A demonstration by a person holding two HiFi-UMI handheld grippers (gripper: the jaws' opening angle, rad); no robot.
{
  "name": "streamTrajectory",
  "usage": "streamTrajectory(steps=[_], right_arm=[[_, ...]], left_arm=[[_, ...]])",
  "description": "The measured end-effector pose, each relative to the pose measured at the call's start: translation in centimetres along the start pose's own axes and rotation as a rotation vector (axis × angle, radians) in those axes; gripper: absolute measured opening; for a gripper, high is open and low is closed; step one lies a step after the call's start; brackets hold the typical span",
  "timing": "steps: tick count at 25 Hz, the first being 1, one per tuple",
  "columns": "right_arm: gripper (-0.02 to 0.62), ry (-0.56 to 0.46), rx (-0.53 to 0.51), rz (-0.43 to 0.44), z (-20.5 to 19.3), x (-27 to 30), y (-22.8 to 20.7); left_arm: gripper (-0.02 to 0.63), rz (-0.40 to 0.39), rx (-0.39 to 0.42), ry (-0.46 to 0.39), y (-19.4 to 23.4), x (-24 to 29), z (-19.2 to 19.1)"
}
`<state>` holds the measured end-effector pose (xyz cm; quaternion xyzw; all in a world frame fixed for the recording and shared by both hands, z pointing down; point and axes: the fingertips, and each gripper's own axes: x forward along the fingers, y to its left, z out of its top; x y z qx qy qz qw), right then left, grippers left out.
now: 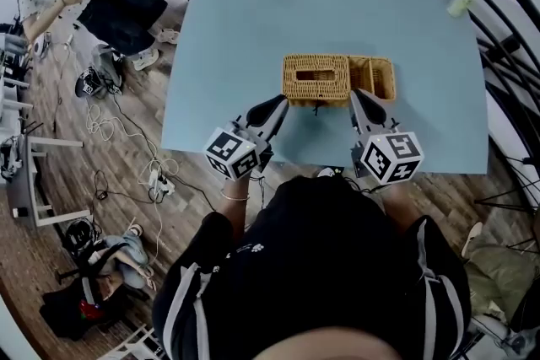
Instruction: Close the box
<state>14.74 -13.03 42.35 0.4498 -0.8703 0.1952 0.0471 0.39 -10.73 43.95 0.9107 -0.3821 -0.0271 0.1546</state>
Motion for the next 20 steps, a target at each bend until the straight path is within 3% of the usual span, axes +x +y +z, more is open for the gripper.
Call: streamTrajectory(steps=[20], right_arm=[[0.000,0.019,0.014,0.018,-0.24,0.08,-0.34]], left_arm=[[0.028,0.022,-0.011,0.008,0.10,0.48,-0.19]])
